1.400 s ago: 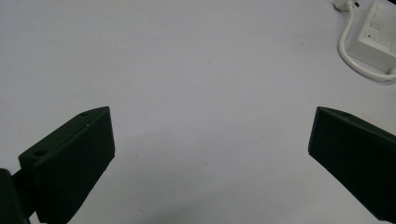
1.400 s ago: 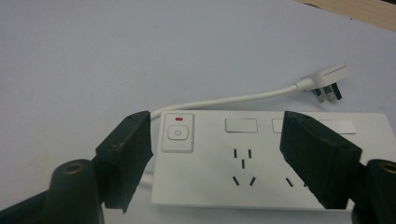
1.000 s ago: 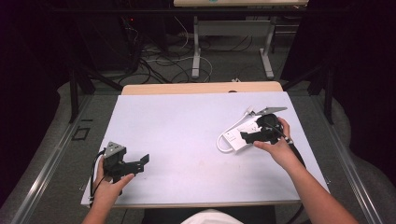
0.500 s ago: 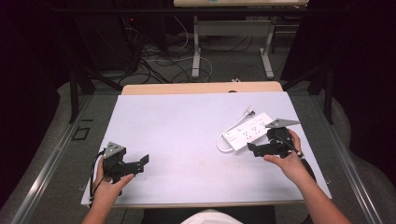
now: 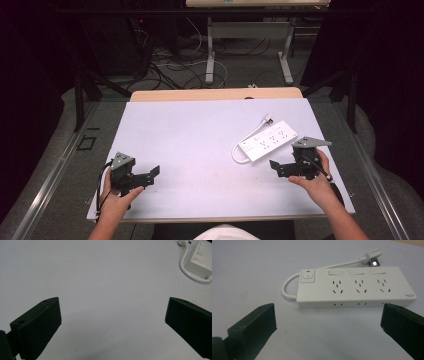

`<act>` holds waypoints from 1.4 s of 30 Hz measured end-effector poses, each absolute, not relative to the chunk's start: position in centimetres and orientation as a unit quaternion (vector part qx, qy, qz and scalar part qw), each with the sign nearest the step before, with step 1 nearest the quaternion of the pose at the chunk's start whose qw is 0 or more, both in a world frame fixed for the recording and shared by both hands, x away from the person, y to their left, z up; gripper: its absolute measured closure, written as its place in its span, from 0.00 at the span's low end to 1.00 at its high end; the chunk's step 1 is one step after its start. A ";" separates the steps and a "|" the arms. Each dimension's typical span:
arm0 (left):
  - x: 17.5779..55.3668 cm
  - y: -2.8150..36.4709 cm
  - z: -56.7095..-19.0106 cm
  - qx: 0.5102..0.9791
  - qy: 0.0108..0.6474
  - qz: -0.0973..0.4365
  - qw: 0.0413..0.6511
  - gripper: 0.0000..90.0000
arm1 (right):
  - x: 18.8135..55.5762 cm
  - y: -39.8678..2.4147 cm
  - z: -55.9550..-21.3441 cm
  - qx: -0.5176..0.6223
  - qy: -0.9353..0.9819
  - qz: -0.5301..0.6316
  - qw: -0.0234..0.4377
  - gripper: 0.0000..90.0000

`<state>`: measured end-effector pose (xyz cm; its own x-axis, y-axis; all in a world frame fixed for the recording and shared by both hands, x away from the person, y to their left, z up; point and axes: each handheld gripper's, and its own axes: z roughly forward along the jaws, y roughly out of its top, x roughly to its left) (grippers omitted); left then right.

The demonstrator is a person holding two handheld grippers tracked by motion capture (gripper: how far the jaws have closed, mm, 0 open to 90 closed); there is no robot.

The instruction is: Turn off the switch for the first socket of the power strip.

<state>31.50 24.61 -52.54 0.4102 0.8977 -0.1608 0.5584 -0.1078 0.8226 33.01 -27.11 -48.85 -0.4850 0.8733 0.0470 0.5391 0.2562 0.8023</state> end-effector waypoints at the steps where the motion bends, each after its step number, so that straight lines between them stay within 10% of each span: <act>1: 31.5 24.6 -52.5 0.718 0.507 0.195 0.435 0.00 | 33.0 -27.3 -49.0 0.463 0.763 0.399 0.212 0.00; 42: 31.5 24.6 -52.7 0.718 0.510 0.193 0.433 0.00 | 32.7 -31.8 -53.3 0.539 0.696 0.413 0.234 0.02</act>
<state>31.54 24.59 -52.67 0.4046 0.8995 -0.1651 0.5653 -0.1041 0.8183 32.73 -31.84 -53.29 -0.3104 0.9431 0.1194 0.5569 0.0786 0.8269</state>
